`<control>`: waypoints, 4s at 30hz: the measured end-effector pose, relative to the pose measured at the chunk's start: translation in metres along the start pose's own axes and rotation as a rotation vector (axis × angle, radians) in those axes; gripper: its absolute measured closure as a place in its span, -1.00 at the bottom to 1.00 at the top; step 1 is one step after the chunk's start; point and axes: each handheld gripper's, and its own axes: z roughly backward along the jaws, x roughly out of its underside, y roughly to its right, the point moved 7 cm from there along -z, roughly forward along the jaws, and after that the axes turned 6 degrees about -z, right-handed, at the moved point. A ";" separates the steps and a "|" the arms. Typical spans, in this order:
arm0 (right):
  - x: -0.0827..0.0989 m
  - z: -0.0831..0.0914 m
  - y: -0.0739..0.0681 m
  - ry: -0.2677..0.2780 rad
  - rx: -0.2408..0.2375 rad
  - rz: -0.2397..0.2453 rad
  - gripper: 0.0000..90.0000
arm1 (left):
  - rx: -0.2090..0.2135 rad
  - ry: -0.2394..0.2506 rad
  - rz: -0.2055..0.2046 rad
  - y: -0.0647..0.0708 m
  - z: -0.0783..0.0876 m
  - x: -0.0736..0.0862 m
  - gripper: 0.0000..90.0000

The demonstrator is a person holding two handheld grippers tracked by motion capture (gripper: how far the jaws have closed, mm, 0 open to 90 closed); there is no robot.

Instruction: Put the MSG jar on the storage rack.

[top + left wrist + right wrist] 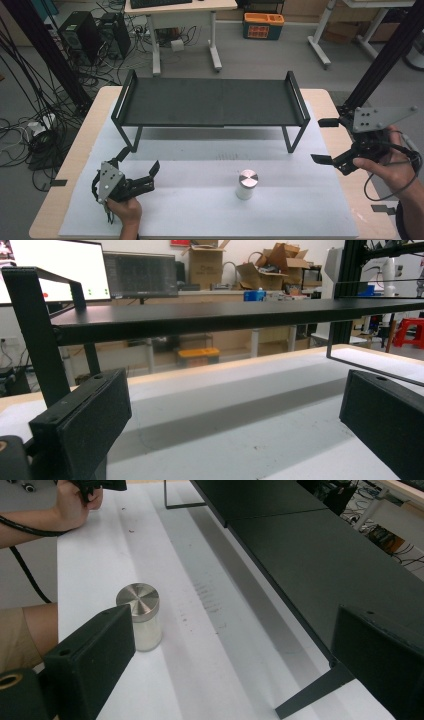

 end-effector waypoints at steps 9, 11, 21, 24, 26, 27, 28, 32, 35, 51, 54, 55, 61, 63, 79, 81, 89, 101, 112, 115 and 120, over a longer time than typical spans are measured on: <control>0.000 0.000 -0.002 -0.012 -0.004 -0.004 -0.92 | -0.002 0.006 0.000 0.000 0.001 0.000 -0.99; 0.000 0.000 -0.003 -0.013 -0.005 -0.006 -0.92 | -0.002 0.005 0.000 0.000 0.001 0.000 -0.99; 0.004 -0.006 -0.004 -0.029 -0.011 -0.017 -0.93 | -0.001 0.006 0.001 0.000 0.001 0.000 -0.99; 0.009 -0.012 -0.004 -0.035 -0.024 -0.027 -0.94 | -0.002 0.007 0.001 0.000 0.001 0.000 -0.99; 0.011 -0.016 -0.004 -0.042 -0.030 -0.032 -0.94 | -0.002 0.007 0.001 0.000 0.001 0.000 -0.99; 0.011 -0.016 -0.004 -0.042 -0.030 -0.032 -0.94 | -0.002 0.007 0.002 0.000 0.001 0.000 -0.99; 0.013 -0.019 -0.005 -0.043 -0.037 -0.035 -0.94 | -0.003 0.006 0.000 0.000 0.001 0.000 -0.99; 0.018 -0.029 -0.006 -0.053 -0.061 -0.043 -0.94 | -0.004 0.009 0.000 0.000 0.001 0.000 -0.99; 0.024 -0.039 -0.008 -0.065 -0.080 -0.054 -0.94 | -0.004 0.010 0.004 0.000 0.002 0.001 -0.99; 0.047 -0.081 -0.015 -0.093 -0.149 -0.084 -0.94 | -0.002 0.011 0.005 0.000 0.002 0.001 -0.99; 0.049 -0.089 -0.017 -0.102 -0.161 -0.087 -0.94 | -0.001 0.014 0.006 -0.001 0.002 0.001 -0.99; 0.051 -0.093 -0.018 -0.109 -0.163 -0.089 -0.93 | -0.002 0.012 0.006 0.000 0.002 0.001 -0.99; 0.055 -0.106 -0.021 -0.116 -0.188 -0.093 -0.93 | -0.001 0.013 0.008 -0.001 0.002 0.001 -0.99; 0.056 -0.112 -0.022 -0.117 -0.202 -0.094 -0.93 | 0.000 0.014 0.007 -0.001 0.002 0.001 -0.99; 0.061 -0.145 -0.033 -0.113 -0.261 -0.080 -0.93 | -0.001 0.013 0.008 -0.001 0.002 0.001 -0.99; 0.062 -0.147 -0.034 -0.107 -0.265 -0.084 -0.93 | -0.001 0.014 0.008 -0.001 0.002 0.001 -0.99; 0.065 -0.157 -0.037 -0.096 -0.285 -0.085 -0.92 | 0.001 0.013 0.008 -0.001 0.002 0.001 -0.99; 0.064 -0.170 -0.040 -0.103 -0.299 -0.076 -0.90 | 0.001 0.012 0.007 -0.001 0.002 0.001 -0.99; 0.064 -0.178 -0.040 -0.102 -0.300 -0.081 -0.82 | 0.000 0.014 0.008 -0.001 0.002 0.001 -0.99; 0.065 -0.178 -0.040 -0.099 -0.297 -0.077 -0.74 | 0.001 0.015 0.008 -0.001 0.002 0.001 -0.99; 0.065 -0.178 -0.040 -0.093 -0.280 -0.064 -0.58 | 0.000 0.018 0.008 -0.001 0.003 0.001 -0.99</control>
